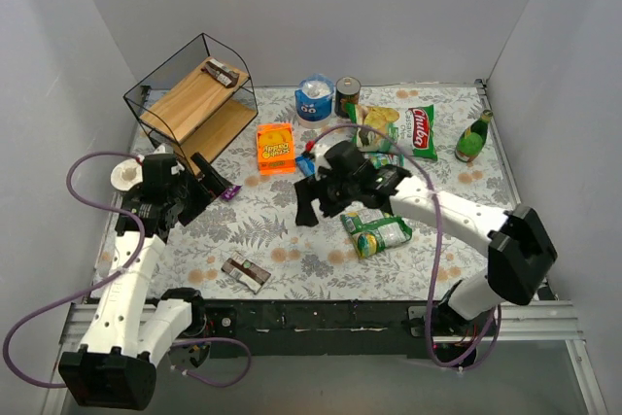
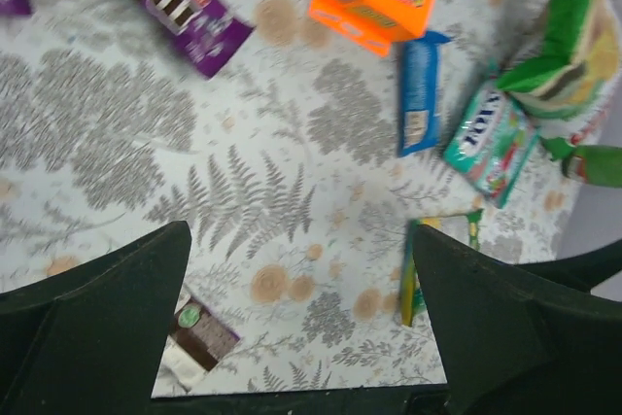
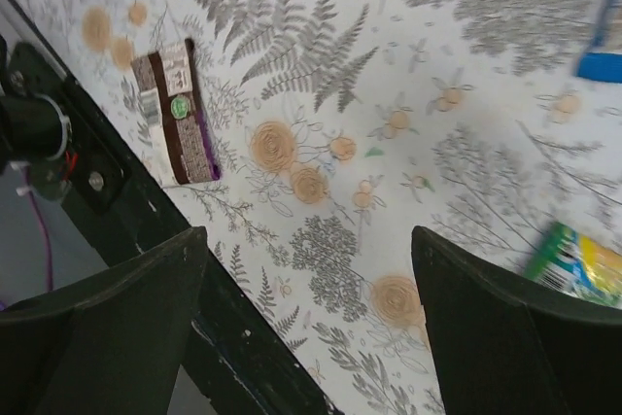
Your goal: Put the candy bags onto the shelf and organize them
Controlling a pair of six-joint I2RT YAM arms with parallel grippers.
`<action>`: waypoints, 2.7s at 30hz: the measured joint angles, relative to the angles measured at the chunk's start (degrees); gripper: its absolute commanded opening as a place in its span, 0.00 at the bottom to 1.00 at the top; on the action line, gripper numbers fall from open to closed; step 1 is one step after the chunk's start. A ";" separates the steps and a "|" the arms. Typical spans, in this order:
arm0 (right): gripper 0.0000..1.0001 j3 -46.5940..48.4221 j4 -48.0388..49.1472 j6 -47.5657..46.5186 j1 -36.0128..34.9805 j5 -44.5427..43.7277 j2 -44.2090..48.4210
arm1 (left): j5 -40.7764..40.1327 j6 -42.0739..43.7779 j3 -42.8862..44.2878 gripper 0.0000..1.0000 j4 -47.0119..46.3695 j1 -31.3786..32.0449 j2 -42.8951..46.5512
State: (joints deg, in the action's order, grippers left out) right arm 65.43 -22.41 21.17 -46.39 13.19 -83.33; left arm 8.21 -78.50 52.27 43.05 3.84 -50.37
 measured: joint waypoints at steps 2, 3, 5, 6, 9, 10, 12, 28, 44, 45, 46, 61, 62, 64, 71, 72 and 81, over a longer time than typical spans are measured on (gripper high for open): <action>0.89 -0.09 1.66 -1.53 -4.74 -0.63 -3.67 | -2.89 -1.77 -2.01 0.98 3.54 0.00 0.07; 0.88 -0.07 2.21 -2.03 -6.67 -0.92 -5.55 | -3.87 -2.43 -2.64 0.98 4.85 0.00 -0.37; 0.88 -0.07 2.54 -2.25 -8.96 -1.22 -8.94 | -5.75 -3.69 -4.17 0.98 8.26 0.00 -2.01; 0.88 -0.07 2.51 -2.23 -9.29 -1.53 -10.16 | -6.29 -4.09 -5.07 0.98 9.64 0.00 -2.73; 0.88 0.00 2.38 -1.90 -8.96 -4.31 -12.41 | -6.86 -4.96 -8.28 0.98 13.27 -0.02 -3.21; 0.88 0.35 1.97 -1.81 -8.74 -5.68 -12.72 | -6.56 -5.14 -9.31 0.98 14.23 -0.02 -3.23; 0.88 1.86 0.68 -1.57 -8.35 -8.07 -13.44 | -5.44 -5.40 -11.19 0.98 15.02 -0.02 -3.50; 0.88 6.12 -6.14 0.35 -0.20 -11.50 -15.56 | 4.94 -13.49 -23.52 0.98 7.54 3.37 -7.04; 0.87 4.79 -6.14 1.90 6.25 -9.79 -12.26 | 8.90 -17.77 -17.00 0.84 -14.23 8.07 -23.85; 0.87 4.68 -6.14 2.21 6.64 -9.77 -12.09 | 8.79 -17.46 -15.58 0.84 -15.65 8.07 -25.57; 0.87 4.50 -6.19 2.49 6.91 -9.77 -11.82 | 8.72 -17.05 -14.19 0.84 -16.50 8.09 -26.80; 0.87 1.99 -7.89 6.56 10.80 -5.25 -4.48 | 3.54 -8.79 -17.18 0.57 -8.90 8.35 -15.61; 0.87 1.81 -7.91 6.86 11.04 -5.01 -3.89 | 3.80 -8.85 -17.62 0.56 -8.33 8.35 -14.95; 0.87 1.62 -7.89 7.26 11.58 -4.07 -2.89 | 4.90 -9.14 -17.88 0.55 -7.02 8.35 -13.97; 0.87 1.49 -7.87 7.65 15.02 -0.39 0.04 | 6.97 -10.49 -18.56 0.52 -5.20 8.35 -14.25; 0.87 1.49 -7.87 7.72 15.80 0.35 0.28 | 7.56 -10.97 -19.37 0.52 -5.42 8.35 -14.25; 0.86 1.51 -8.26 6.73 21.86 5.53 1.07 | 13.00 -14.91 -25.77 0.51 -5.62 8.66 -11.56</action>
State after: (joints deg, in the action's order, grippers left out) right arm 66.94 -30.68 27.90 -24.53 18.72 -82.26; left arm 21.21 -93.41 26.50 37.43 12.49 -61.93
